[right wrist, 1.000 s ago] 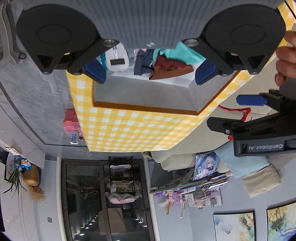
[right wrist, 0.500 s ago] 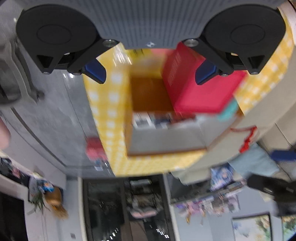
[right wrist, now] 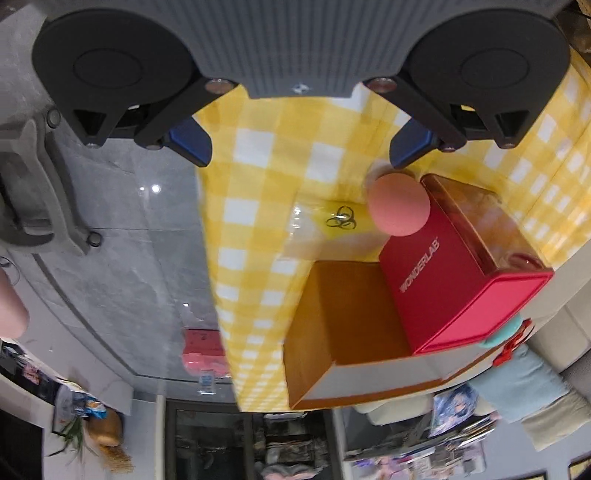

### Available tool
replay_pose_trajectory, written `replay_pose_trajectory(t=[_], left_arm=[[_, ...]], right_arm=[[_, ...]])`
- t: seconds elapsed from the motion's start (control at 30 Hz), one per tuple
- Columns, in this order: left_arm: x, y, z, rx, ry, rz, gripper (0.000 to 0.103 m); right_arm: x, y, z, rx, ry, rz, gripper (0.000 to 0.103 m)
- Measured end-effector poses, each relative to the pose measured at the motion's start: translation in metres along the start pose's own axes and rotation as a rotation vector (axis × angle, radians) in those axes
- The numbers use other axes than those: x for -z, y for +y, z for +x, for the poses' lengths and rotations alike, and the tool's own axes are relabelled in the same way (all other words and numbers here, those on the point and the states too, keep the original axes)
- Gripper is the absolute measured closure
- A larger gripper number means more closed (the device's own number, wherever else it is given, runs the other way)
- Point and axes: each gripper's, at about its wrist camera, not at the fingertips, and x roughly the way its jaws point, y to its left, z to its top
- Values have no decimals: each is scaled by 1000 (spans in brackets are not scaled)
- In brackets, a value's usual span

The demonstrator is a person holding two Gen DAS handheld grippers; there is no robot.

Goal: Organize soft objects
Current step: 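Withdraw both empty grippers from the box back to the table, then grasp the pink foam ball with the right gripper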

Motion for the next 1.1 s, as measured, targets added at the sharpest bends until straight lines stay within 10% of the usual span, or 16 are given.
replay_pose_trajectory(t=[0.43,0.8,0.9,1.1], left_arm=[[43,-18,-3,95,-8,36,0],[43,-9,1,85,-4,-49,0],[45,-12,3,80,4,-35,0],[48,-24,4,99,4,1,0]], right_arm=[[-10,61,37,-149,-123,-324,4],[2,90,60,-148,-106,-560,39],[1,85,56,-151,-95,-559,56],[-13,56,42,-175,-89,-397,56]])
